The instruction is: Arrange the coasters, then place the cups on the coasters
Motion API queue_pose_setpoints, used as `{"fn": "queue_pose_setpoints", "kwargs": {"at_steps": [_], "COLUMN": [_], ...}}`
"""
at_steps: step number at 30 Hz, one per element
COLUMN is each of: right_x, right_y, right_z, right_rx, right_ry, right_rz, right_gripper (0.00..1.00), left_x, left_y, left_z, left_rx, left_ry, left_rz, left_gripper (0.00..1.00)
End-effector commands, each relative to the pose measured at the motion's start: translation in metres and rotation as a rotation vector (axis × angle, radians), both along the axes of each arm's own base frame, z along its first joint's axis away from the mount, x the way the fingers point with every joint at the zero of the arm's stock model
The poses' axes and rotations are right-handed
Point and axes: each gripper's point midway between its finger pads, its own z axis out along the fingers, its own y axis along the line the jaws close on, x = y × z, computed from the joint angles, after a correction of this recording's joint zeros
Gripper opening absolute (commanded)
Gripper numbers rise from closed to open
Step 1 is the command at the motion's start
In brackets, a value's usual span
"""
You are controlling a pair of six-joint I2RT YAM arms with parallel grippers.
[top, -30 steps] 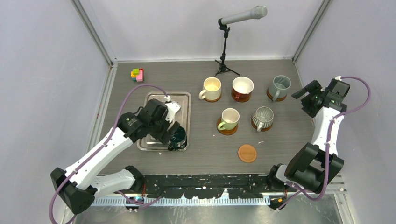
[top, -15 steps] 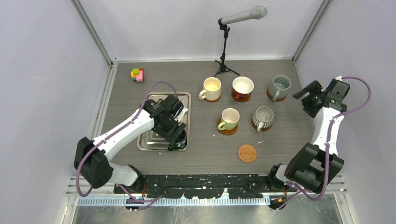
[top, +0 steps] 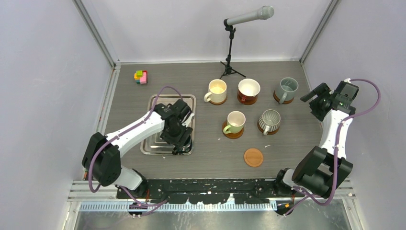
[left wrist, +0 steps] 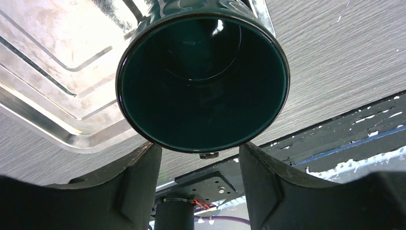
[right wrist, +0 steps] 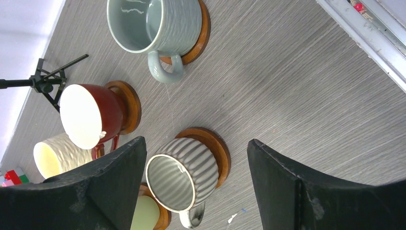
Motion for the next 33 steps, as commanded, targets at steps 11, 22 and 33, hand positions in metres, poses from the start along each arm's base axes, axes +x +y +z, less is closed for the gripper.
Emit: {"fn": "queue_pose_setpoints", "kwargs": {"at_steps": [11,22,33], "right_x": [0.004,0.004,0.003], "right_y": [-0.009,-0.009,-0.009], "right_z": [0.007,0.007,0.006], "right_rx": [-0.045,-0.045,-0.046], "right_ry": [-0.02,-0.02,-0.019], "right_rz": [-0.009,-0.008,-0.008], "right_gripper": [0.82,0.82,0.82], "left_x": [0.08,0.095,0.114], "left_y": [-0.015,-0.016,-0.017], "left_z": [-0.006,-0.02,-0.003], "left_rx": [-0.016,-0.072,-0.1], "left_ry": [-0.281,-0.339,-0.447], "left_rz": [0.148,0.19,0.204], "left_gripper": [0.55,0.5,0.05]}}
